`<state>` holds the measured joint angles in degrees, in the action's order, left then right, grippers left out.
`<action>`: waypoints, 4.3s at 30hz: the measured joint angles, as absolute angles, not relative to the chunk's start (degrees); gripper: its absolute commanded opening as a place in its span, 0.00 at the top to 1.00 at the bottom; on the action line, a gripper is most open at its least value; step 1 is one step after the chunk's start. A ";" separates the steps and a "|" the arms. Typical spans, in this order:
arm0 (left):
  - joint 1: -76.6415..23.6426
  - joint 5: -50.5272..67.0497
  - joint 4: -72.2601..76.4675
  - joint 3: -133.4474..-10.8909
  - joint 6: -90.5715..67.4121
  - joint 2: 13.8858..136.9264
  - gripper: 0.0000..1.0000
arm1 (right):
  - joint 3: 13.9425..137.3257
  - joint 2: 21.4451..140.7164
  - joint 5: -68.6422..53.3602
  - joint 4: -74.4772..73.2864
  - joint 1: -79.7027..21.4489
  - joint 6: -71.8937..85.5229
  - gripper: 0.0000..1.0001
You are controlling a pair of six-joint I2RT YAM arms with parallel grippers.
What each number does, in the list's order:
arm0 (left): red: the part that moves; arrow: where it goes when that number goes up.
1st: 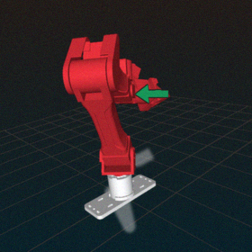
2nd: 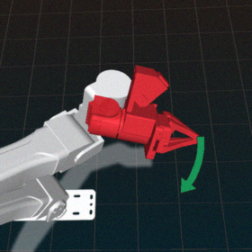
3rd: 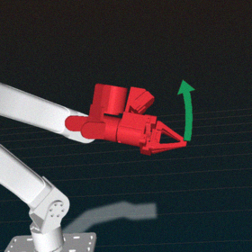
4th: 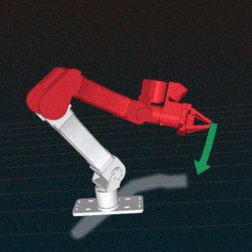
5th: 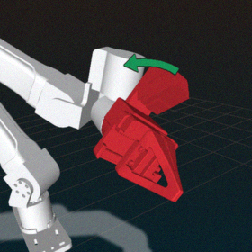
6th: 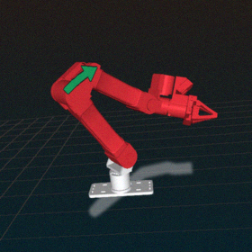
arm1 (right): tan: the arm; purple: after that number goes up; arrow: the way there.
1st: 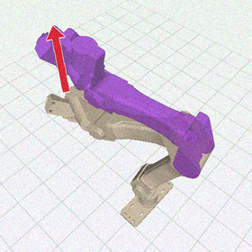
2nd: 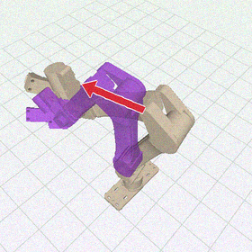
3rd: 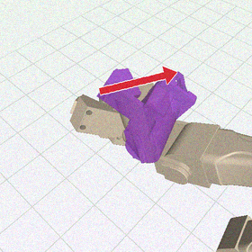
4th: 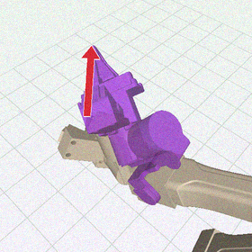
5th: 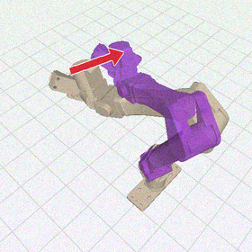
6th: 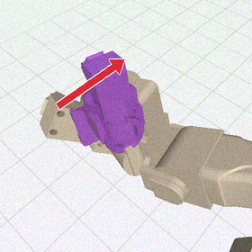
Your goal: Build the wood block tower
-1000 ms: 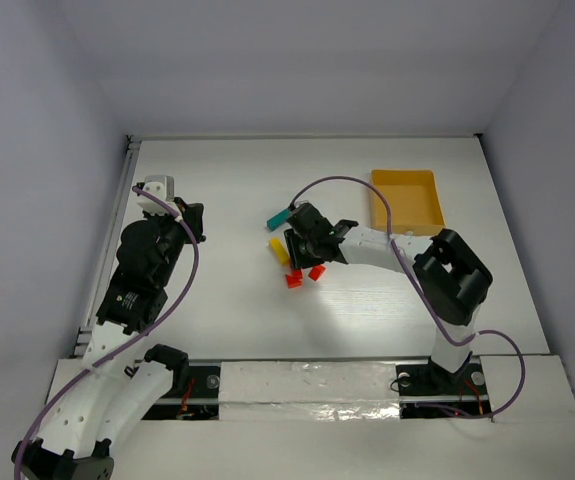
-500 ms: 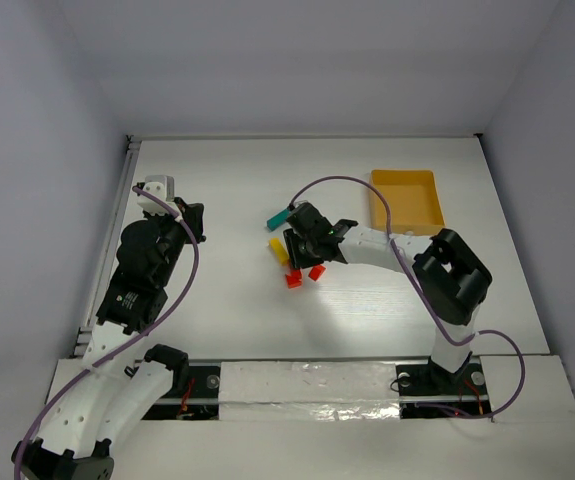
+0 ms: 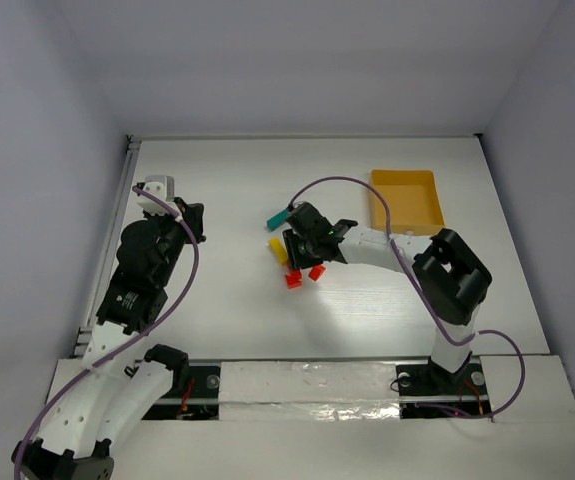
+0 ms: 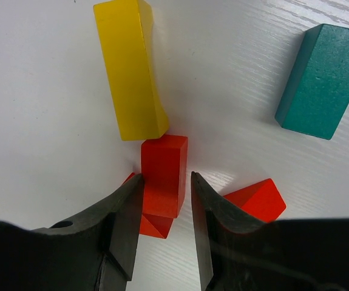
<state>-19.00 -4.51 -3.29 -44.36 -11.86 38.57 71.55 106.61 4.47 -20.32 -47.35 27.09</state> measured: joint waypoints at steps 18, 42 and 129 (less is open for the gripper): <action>-19.00 -4.51 -3.29 -44.36 -11.86 39.13 1.00 | 71.59 106.89 4.01 -19.51 -47.35 27.09 0.56; -19.00 -4.34 -3.29 -44.36 -11.86 39.13 1.00 | 82.61 109.75 11.73 -22.13 -47.22 28.40 0.71; -19.00 -3.01 -3.29 -44.36 -11.86 39.64 1.00 | 81.49 117.08 12.75 -18.68 -43.13 31.97 0.54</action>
<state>-19.00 -3.01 -3.29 -44.36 -11.86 39.64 81.49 117.08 12.75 -18.68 -43.13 31.97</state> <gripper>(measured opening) 0.003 0.438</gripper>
